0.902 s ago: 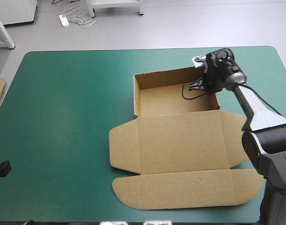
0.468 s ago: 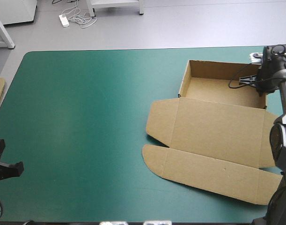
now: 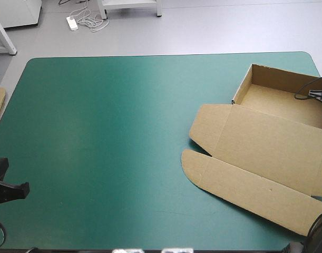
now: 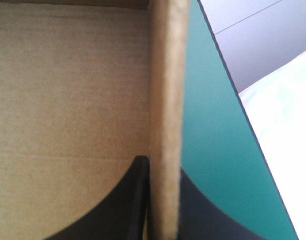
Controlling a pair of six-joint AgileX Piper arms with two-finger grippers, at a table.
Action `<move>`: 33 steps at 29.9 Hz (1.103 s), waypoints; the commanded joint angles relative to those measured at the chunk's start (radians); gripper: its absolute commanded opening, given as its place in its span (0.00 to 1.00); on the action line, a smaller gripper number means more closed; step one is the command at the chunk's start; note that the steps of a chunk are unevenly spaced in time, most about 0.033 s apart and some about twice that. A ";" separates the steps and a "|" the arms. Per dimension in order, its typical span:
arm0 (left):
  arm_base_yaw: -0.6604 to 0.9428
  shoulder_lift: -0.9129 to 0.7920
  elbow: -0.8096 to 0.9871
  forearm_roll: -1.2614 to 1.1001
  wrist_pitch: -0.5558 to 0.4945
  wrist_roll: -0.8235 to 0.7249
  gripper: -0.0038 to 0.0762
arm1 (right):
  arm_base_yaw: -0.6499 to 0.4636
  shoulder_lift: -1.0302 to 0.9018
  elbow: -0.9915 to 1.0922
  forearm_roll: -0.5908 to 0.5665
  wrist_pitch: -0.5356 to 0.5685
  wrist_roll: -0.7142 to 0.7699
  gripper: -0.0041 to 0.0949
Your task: Fold the box
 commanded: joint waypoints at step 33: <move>-0.001 0.015 0.143 0.016 -0.406 -0.002 0.04 | 0.360 -0.664 0.408 0.126 -0.191 -0.063 0.03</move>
